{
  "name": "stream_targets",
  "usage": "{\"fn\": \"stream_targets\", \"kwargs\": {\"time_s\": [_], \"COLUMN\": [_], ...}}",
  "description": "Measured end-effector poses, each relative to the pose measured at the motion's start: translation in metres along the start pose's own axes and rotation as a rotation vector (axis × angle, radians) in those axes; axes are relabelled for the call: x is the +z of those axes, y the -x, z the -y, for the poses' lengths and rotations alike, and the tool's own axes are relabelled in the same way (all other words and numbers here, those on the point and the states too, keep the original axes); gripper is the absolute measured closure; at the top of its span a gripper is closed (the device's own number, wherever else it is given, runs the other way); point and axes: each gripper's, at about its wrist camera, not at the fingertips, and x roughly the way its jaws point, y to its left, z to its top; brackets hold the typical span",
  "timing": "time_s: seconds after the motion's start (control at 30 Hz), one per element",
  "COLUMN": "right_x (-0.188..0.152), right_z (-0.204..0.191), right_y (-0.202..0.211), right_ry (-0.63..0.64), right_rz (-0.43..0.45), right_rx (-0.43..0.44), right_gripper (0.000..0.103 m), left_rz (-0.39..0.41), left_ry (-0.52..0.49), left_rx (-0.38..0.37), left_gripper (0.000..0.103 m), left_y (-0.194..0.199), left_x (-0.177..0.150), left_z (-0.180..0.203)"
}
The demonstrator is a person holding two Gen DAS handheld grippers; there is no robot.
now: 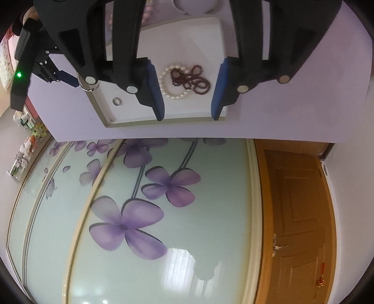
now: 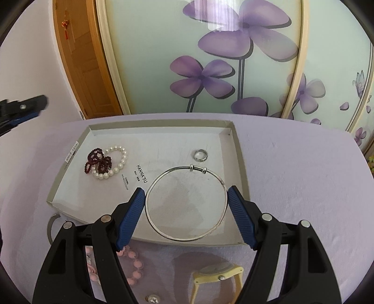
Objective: Organize jewelry
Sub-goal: 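Place bangle and bead strand into the grey tray and open both tools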
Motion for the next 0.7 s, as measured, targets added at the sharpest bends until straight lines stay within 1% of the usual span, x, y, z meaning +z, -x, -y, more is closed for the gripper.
{"fn": "stream_targets", "kwargs": {"time_s": [0.07, 0.23, 0.33, 0.47, 0.57, 0.6, 0.7], "right_x": [0.002, 0.005, 0.009, 0.015, 0.018, 0.019, 0.016], "right_z": [-0.005, -0.01, -0.01, -0.008, -0.006, -0.006, -0.005], "right_y": [-0.006, -0.02, -0.033, -0.042, -0.041, -0.037, -0.019], "right_ry": [0.005, 0.005, -0.001, -0.016, -0.04, -0.044, -0.05], "right_rz": [-0.015, -0.053, -0.089, -0.108, -0.1, -0.092, -0.05], "right_rx": [-0.004, -0.033, -0.073, -0.118, -0.127, -0.123, -0.102], "right_gripper": [0.029, 0.029, 0.029, 0.029, 0.027, 0.021, 0.02], "left_rz": [0.013, 0.014, 0.009, 0.003, -0.007, -0.009, -0.01], "left_ry": [-0.003, 0.015, 0.035, 0.052, 0.057, 0.058, 0.058], "left_rx": [0.025, 0.057, 0.075, 0.092, 0.108, 0.111, 0.117], "left_gripper": [0.054, 0.053, 0.052, 0.052, 0.051, 0.051, 0.051], "left_y": [0.006, 0.01, 0.009, 0.01, 0.01, 0.01, 0.014], "left_x": [-0.002, -0.006, -0.007, -0.012, -0.017, -0.018, -0.024], "left_z": [-0.006, -0.024, -0.037, -0.05, -0.059, -0.061, -0.066]}}
